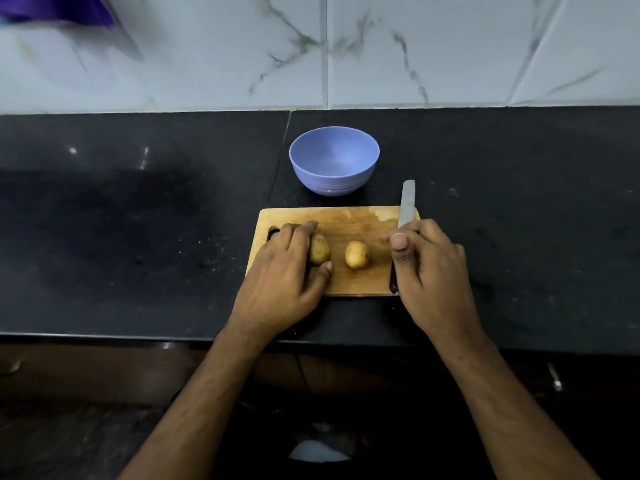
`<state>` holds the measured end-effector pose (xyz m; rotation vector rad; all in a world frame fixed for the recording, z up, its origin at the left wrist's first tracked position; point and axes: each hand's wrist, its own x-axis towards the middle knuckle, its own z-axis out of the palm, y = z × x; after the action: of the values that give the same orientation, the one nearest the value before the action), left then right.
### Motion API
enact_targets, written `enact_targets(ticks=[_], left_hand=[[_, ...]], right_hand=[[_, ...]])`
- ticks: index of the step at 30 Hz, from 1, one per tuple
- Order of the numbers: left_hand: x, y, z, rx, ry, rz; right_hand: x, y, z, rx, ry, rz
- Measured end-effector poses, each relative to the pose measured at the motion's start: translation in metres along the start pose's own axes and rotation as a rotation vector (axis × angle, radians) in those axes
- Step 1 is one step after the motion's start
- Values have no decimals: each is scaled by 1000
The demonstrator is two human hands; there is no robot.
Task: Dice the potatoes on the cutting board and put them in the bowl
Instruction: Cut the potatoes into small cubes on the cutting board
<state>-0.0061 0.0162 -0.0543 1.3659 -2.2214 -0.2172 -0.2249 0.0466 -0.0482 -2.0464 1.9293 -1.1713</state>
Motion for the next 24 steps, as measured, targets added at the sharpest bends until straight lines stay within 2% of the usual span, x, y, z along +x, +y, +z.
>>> enact_targets(ticks=[10, 14, 21, 24], left_hand=[[0, 2, -1, 11, 6, -8], [2, 0, 0, -3, 10, -17], [4, -3, 0, -29, 11, -12], [3, -3, 0, -26, 10, -6]], right_hand=[[2, 1, 4, -147, 5, 32], [0, 0, 4, -26, -32, 132], [-12, -10, -2, -202, -95, 194], [-8, -13, -3, -186, -84, 209]])
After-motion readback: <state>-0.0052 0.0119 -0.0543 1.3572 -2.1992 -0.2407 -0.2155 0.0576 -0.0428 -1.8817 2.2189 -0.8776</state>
